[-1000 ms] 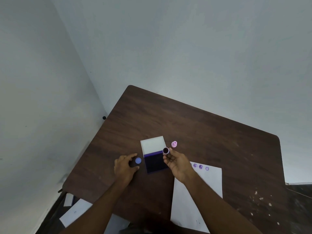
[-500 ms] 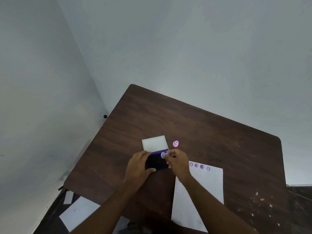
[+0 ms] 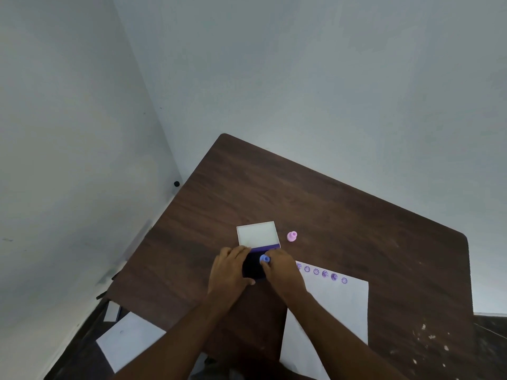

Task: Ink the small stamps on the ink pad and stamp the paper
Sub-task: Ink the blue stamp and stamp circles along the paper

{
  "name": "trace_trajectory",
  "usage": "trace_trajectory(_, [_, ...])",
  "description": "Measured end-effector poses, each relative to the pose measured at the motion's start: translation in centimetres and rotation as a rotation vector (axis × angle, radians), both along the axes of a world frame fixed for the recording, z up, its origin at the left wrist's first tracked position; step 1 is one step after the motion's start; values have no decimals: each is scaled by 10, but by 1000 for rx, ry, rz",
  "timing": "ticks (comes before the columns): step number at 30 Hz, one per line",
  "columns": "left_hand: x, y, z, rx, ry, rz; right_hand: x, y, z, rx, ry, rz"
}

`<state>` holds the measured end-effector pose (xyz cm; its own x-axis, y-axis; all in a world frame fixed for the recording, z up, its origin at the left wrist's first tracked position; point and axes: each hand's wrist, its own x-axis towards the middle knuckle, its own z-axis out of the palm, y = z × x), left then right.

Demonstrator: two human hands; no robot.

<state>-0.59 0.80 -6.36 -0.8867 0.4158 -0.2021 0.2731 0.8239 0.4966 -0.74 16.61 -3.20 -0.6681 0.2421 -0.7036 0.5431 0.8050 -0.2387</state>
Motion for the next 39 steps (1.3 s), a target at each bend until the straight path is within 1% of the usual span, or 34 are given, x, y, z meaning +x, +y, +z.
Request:
trace_trajectory(2, [-1,2,2,-12,-7,12,1,0,-2,8,3,41])
trace_trajectory(5, [-3,3,2,-8,-10,26,12,0,-6,42,131,126])
trace_trajectory(7, [-3,3,2,1,-14,31,15,-2,-9,42,175,136])
trace_trajectory(10, [-4,4,3,-11,-8,33,15,-8,-14,28,111,66])
trace_trajectory(12, [-4,3,3,-22,-2,29,16,-12,-16,27,103,80])
trace_trajectory(17, [-5,4,-2,-42,-5,25,19,-16,-20,55,143,155])
trace_trajectory(24, [-6,3,-2,-49,-14,39,20,-15,-22,52,161,188])
trace_trajectory(28, [-6,2,-1,-45,-9,34,22,-14,-23,81,209,246])
trace_trajectory(39, [-4,3,2,-50,2,23,21,-13,-26,97,235,283])
